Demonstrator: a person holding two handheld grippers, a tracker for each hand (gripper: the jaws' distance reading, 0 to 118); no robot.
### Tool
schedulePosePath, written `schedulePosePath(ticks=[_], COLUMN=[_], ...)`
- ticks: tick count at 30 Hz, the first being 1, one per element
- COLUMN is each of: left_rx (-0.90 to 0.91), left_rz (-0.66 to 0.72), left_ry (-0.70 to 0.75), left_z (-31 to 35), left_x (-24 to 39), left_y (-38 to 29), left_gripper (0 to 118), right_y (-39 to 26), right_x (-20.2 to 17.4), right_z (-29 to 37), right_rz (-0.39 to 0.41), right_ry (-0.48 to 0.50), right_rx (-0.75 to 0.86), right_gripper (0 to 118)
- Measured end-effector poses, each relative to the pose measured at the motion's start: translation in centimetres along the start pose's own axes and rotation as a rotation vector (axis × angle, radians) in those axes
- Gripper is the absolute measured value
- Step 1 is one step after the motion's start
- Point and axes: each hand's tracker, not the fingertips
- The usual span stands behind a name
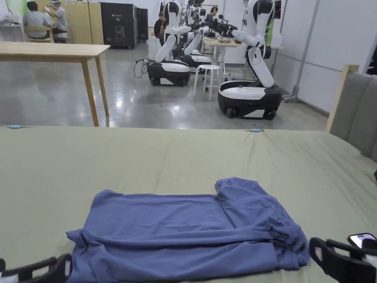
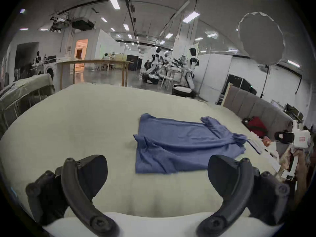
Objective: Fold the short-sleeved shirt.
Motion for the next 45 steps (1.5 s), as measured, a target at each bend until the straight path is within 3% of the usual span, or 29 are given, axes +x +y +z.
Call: schedulePosePath(ticks=[1,2,3,4,5,6,7,9,15,20,21,22,23,24,25,26,27,33,35,37,38,41,43,45], left_rx=[0.002,0.011,0.015,0.02,0.018,0.012,0.013,0.023,-0.001,-0.036,-0.104,-0.157,-0.188,-0.213,-0.197,-0.244,-0.274,-0.337,-0.385,-0.355,-0.356,-0.332,-0.361,-0.361], left_rz=[0.001,0.008,0.007,0.005,-0.008,-0.014,-0.012,0.032,0.004,0.05,0.063,0.067,0.073,0.097,0.079,0.104,0.126,0.243,0.293,0.234,0.221,0.153,0.18,0.135], left_ry=[-0.012,-0.003,0.0,0.025,0.067,0.094,0.113,0.091,0.074,0.044,0.016,0.015,-0.008,-0.028,-0.012,-0.028,-0.008,0.0,-0.067,-0.017,-0.016,0.014,-0.049,-0.016], left_z=[1.5,2.6,3.7,4.7,5.4,5.9,6.4,7.0,4.9,-1.4,-3.3,-5.3,-6.7,-8.2,-9.8,-11.2,-12.1,-15.7,-16.2,-16.1,-16.0,-15.8,-16.0,-16.1], left_x=[0.3,0.5,0.7,0.8,0.8,1.0,1.2,1.1,2.0,1.1,0.7,0.2,-0.2,-0.6,-1.2,-1.5,-1.9,-3.4,-3.0,-2.6,-2.3,-1.5,-0.7,-0.4], left_y=[-1.1,-2.0,-3.0,-4.0,-4.9,-5.9,-6.8,-7.8,-5.5,-1.5,-1.2,-1.0,-0.8,-1.1,-0.7,-1.2,-1.4,-3.4,-4.7,-4.9,-4.9,-4.5,-4.9,-4.7], left_gripper=[112,101,84,60,17,4,3,0,0,0,8,29,29,40,66,108,114,111,107,106,94,12,12,12], right_y=[-0.9,-1.8,-2.8,-3.8,-4.5,-5.2,-5.8,-6.7,-6.0,-5.2,-5.1,-5.1,-5.1,-5.2,-5.3,-5.3,-5.4,-5.9,-5.9,-6.0,-6.0,-5.9,-5.9,-6.0], right_x=[-0.4,-0.9,-1.5,-1.9,-2.3,-2.5,-2.6,-3.0,-3.7,-3.5,-3.6,-3.7,-3.7,-3.6,-3.6,-3.6,-3.6,-3.5,-3.5,-3.5,-3.5,-3.7,-3.7,-3.7], right_z=[1.4,2.3,3.1,3.6,4.2,4.9,5.3,5.9,6.7,7.0,7.1,7.3,7.4,7.4,7.5,7.5,7.5,7.4,7.2,7.1,7.0,6.8,6.4,5.8], right_rz=[0.01,0.021,0.04,0.059,0.048,0.029,-0.012,-0.039,-0.037,-0.037,-0.03,-0.028,-0.028,-0.029,-0.031,-0.032,-0.034,-0.044,-0.043,-0.039,-0.039,-0.043,-0.047,-0.049], right_ry=[0.001,-0.008,-0.045,-0.072,-0.055,-0.022,0.022,0.048,0.069,0.088,0.091,0.092,0.1,0.11,0.112,0.116,0.118,0.115,0.115,0.11,0.112,0.12,0.124,0.123], right_rx=[-0.008,-0.012,-0.023,-0.012,-0.016,-0.024,-0.045,-0.025,0.002,0.038,0.04,0.04,0.04,0.036,0.036,0.034,0.026,0.005,-0.008,-0.012,-0.014,-0.019,-0.028,-0.043], right_gripper=[77,34,12,10,10,7,1,0,0,0,0,0,0,0,0,0,0,0,0,0,0,0,0,0])
